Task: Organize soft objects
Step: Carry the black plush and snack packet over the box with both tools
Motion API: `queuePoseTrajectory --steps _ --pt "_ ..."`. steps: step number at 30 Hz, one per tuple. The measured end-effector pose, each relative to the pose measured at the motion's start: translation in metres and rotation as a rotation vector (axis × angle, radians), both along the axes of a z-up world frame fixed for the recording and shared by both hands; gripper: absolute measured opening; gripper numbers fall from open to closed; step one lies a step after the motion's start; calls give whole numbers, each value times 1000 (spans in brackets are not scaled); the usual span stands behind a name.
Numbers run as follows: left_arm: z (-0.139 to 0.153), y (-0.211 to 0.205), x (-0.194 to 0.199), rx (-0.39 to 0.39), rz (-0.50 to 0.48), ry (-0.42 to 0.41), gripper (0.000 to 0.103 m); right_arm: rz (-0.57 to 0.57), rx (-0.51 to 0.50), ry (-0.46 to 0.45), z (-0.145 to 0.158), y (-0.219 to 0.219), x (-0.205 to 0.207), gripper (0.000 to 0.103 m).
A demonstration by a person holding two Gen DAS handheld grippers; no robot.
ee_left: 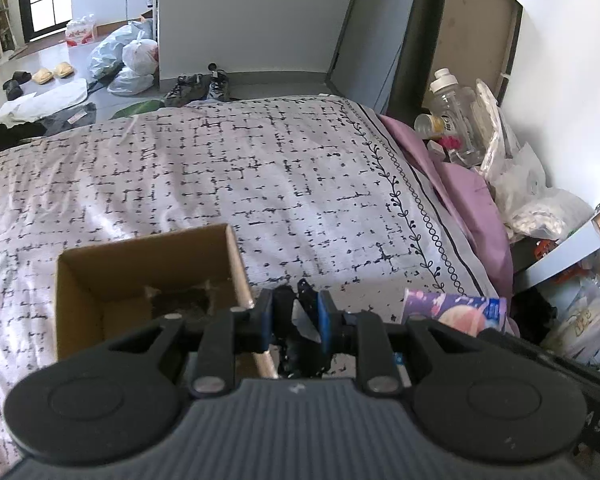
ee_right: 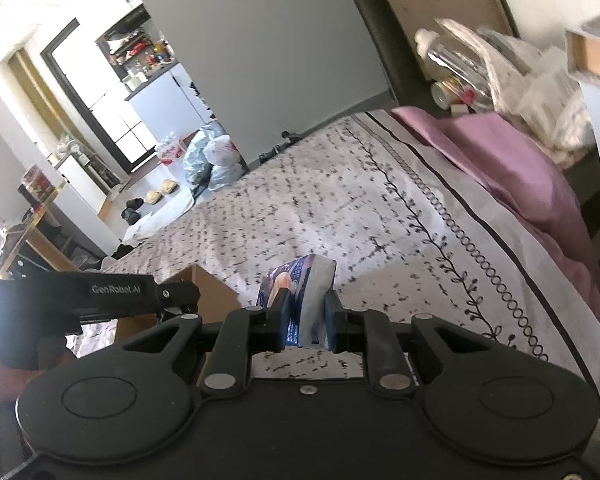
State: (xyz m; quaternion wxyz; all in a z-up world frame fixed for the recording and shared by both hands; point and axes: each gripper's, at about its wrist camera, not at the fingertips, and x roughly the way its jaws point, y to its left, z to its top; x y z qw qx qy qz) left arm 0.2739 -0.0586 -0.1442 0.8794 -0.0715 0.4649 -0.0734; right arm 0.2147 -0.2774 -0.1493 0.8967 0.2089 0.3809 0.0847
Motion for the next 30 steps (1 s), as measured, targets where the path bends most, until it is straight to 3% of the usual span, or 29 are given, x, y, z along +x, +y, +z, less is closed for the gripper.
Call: queuePoseTrajectory --steps 19,30 --pt "17 61 -30 -3 68 -36 22 97 -39 -70 30 64 -3 18" --pt "3 116 -30 -19 152 -28 23 195 -87 -79 31 118 9 18"
